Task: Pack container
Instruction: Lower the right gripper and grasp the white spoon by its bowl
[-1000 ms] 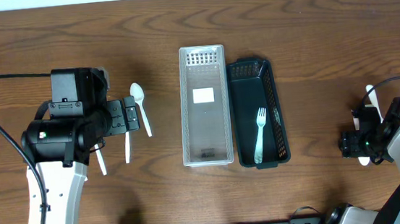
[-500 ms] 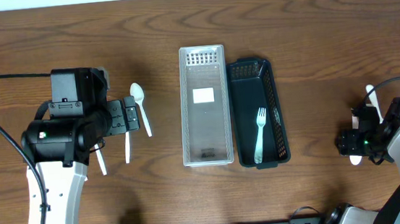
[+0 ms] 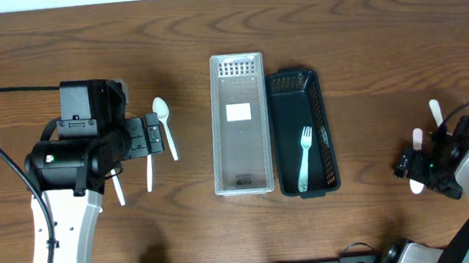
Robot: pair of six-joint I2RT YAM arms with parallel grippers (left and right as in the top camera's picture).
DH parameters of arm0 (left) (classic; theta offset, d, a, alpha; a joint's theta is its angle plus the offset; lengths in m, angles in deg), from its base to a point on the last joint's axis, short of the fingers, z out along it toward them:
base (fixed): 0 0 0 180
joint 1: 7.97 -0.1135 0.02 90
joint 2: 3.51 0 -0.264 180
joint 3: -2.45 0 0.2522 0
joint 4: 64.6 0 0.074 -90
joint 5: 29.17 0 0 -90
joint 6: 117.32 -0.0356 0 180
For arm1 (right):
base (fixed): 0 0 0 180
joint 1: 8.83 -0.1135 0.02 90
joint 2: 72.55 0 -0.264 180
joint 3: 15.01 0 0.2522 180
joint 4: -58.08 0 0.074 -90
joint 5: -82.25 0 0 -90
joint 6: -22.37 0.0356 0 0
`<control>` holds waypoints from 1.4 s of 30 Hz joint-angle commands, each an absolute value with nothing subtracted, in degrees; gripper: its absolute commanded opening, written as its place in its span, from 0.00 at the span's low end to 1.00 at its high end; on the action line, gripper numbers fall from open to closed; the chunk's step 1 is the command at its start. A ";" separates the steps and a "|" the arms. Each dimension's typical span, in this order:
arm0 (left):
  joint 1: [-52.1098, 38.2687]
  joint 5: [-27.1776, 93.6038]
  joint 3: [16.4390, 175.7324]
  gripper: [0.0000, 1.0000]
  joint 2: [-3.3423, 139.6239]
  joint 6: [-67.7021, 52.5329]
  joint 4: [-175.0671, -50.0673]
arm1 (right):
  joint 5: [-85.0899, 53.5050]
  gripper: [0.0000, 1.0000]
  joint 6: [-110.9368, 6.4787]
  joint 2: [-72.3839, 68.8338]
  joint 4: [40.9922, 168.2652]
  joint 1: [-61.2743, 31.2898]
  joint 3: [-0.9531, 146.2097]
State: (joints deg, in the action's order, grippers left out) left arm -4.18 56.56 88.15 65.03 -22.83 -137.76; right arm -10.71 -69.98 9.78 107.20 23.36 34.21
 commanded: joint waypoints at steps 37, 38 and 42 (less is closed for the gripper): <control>-4.42 57.04 89.09 0.98 65.31 -22.94 -137.87 | -13.09 0.32 -64.47 11.46 106.93 20.84 28.20; -4.42 57.04 89.09 0.98 65.31 -22.94 -137.87 | -13.44 0.30 -64.45 11.46 106.89 20.62 28.18; -4.42 57.04 89.09 0.98 65.31 -22.94 -137.87 | -14.78 0.28 -64.43 11.46 106.28 19.88 28.20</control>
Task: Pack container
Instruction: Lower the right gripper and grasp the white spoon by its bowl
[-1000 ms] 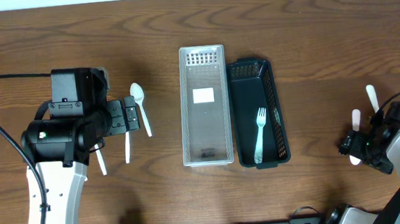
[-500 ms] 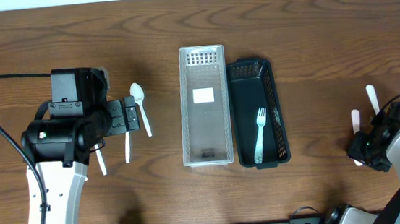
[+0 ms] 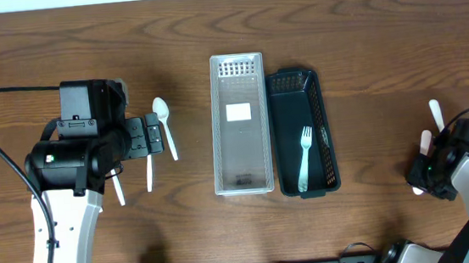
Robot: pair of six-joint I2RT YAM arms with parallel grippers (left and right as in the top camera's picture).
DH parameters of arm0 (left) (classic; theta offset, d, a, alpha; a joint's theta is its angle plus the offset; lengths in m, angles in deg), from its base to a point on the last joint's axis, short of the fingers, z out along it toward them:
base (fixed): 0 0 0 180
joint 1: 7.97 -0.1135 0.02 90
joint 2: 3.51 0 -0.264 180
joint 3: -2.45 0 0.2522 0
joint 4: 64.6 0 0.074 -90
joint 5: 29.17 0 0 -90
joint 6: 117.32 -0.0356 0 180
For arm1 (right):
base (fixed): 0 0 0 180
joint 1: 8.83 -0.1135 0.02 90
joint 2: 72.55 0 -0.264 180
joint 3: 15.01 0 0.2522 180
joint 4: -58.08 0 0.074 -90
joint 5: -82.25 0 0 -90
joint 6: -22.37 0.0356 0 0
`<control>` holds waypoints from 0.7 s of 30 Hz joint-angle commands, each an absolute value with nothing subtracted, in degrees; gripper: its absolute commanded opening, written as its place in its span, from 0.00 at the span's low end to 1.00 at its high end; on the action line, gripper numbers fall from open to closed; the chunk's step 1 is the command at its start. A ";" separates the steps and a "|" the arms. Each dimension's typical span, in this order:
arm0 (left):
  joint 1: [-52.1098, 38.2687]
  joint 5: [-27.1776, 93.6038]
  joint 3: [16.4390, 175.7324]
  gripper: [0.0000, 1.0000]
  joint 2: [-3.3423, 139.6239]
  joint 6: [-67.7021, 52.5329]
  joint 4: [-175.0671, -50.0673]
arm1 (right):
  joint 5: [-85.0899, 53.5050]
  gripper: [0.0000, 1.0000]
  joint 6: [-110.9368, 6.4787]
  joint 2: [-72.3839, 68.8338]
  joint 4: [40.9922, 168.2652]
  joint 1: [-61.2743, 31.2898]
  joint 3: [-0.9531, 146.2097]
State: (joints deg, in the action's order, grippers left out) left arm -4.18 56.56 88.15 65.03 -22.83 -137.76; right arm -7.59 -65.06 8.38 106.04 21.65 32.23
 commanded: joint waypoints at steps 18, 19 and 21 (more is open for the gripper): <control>-4.42 57.04 89.09 0.98 65.31 -22.94 -137.87 | -17.20 0.01 -61.87 11.46 104.95 19.60 28.25; -4.42 57.04 89.09 0.98 65.31 -22.94 -137.87 | -17.14 0.01 -61.87 11.46 104.81 19.60 28.29; -4.42 57.04 89.09 0.98 65.31 -22.94 -137.87 | -17.07 0.01 -61.87 11.46 104.42 19.60 28.40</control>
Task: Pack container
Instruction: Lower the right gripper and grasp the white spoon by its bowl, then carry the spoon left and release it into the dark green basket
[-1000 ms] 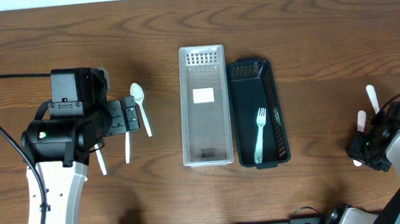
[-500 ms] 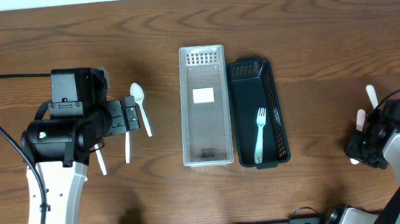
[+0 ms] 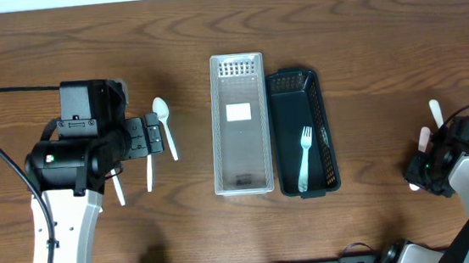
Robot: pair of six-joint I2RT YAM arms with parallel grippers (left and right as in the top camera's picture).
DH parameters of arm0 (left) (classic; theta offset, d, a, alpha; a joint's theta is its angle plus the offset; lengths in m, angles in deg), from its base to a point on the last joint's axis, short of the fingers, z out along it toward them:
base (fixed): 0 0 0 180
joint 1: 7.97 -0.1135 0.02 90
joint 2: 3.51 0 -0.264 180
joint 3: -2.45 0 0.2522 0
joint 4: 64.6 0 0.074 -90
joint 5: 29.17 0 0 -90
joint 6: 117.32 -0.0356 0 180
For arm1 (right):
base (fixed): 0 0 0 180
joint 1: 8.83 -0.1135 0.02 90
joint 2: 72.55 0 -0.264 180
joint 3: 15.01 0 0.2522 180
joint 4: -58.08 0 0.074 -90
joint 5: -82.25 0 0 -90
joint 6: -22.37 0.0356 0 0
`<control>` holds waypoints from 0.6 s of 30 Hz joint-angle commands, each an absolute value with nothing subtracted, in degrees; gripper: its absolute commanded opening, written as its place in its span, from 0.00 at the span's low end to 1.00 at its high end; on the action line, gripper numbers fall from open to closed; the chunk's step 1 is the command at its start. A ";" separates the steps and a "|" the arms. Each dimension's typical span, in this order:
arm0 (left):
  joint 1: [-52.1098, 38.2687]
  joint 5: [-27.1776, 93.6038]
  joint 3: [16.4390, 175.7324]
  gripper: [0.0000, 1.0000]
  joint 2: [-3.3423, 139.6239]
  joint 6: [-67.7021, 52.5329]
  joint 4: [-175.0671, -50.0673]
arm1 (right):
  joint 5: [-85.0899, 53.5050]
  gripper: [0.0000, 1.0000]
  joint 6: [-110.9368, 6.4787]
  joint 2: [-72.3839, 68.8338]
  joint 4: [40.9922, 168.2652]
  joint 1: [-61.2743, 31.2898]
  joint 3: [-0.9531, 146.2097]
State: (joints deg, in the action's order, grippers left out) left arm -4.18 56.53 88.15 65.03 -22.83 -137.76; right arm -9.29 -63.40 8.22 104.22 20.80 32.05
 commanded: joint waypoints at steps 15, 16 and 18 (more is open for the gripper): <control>-4.42 57.04 89.09 0.98 65.31 -22.94 -137.87 | -16.98 0.01 -64.34 11.46 110.30 19.57 39.15; -4.42 57.04 89.09 0.98 65.31 -22.94 -137.87 | -16.98 0.01 -64.86 11.46 111.46 19.57 40.71; -4.42 57.04 89.09 0.98 65.31 -22.94 -137.84 | -16.96 0.01 -65.37 11.46 113.60 19.42 43.68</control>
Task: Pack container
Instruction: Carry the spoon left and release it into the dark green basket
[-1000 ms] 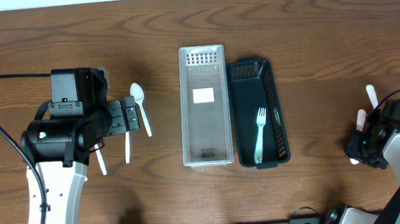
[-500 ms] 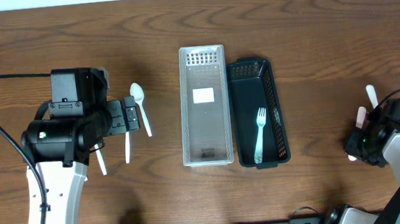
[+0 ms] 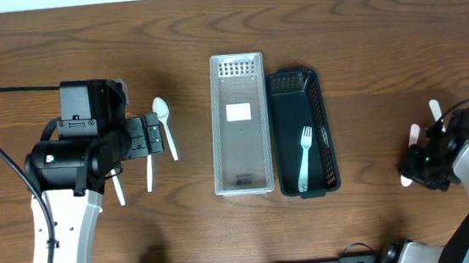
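A clear container (image 3: pixel 241 124) and a black container (image 3: pixel 324 132) stand side by side mid-table. A white fork (image 3: pixel 304 155) lies in the black one. By the right edge, my right gripper (image 3: pixel 416 165) is shut on a white utensil (image 3: pixel 414 135) that sticks out on both sides of the fingers. On the left, my left gripper (image 3: pixel 153 137) hangs open over the table with nothing seen between its fingers. Beside it lies a white spoon (image 3: pixel 164 125). Two more white utensils, one (image 3: pixel 149 171) and another (image 3: pixel 119 189), lie just below it.
Two more white utensils, one (image 3: pixel 435 112) and another, lie behind the right gripper near the table's right edge. The left arm's white link (image 3: pixel 56 232) and its black cable cover the left side of the table.
My right gripper, with the white utensil in it, has shifted a little to the left, toward the containers. The left arm and everything else are unchanged.
My right gripper sat over a white utensil near the right edge. It then stood slightly further right with the utensil's end following it. Now it has come back left with the utensil. The left arm stayed still, and the fork stayed in the black container.
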Robot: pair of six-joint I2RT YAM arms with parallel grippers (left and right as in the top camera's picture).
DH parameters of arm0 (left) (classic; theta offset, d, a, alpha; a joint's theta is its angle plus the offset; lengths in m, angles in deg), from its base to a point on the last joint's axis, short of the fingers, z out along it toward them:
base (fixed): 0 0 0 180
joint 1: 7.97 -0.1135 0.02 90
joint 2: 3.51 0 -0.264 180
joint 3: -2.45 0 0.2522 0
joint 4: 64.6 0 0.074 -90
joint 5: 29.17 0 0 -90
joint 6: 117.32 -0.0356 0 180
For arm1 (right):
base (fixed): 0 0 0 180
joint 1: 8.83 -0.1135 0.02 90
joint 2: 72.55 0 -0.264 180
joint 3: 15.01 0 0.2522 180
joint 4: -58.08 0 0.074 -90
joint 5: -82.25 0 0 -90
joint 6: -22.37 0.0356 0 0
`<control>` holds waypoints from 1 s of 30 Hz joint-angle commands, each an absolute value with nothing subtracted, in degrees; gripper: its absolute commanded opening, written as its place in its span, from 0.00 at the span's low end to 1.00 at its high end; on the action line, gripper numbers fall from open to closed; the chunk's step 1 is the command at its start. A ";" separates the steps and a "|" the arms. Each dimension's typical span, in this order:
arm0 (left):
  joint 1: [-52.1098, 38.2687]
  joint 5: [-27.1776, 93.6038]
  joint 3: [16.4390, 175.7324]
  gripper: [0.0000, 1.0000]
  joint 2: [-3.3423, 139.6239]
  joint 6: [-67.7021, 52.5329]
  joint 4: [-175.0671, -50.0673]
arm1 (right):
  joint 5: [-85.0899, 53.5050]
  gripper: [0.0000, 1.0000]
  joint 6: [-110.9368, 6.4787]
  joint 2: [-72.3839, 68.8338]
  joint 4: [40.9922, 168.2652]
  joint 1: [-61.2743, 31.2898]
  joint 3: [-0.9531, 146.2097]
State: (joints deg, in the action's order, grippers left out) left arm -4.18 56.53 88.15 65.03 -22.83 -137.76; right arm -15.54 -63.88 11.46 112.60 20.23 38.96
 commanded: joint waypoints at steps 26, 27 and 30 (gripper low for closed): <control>-4.42 57.04 89.09 0.98 65.31 -22.94 -137.69 | -9.53 0.01 -58.44 13.30 134.19 -29.23 79.41; -4.42 57.04 89.09 0.98 65.31 -22.94 -137.69 | -9.51 0.01 -57.69 14.37 134.50 -30.43 79.24; -4.42 57.04 89.09 0.98 65.31 -22.94 -137.71 | -9.46 0.01 -54.98 18.10 134.63 -32.58 78.85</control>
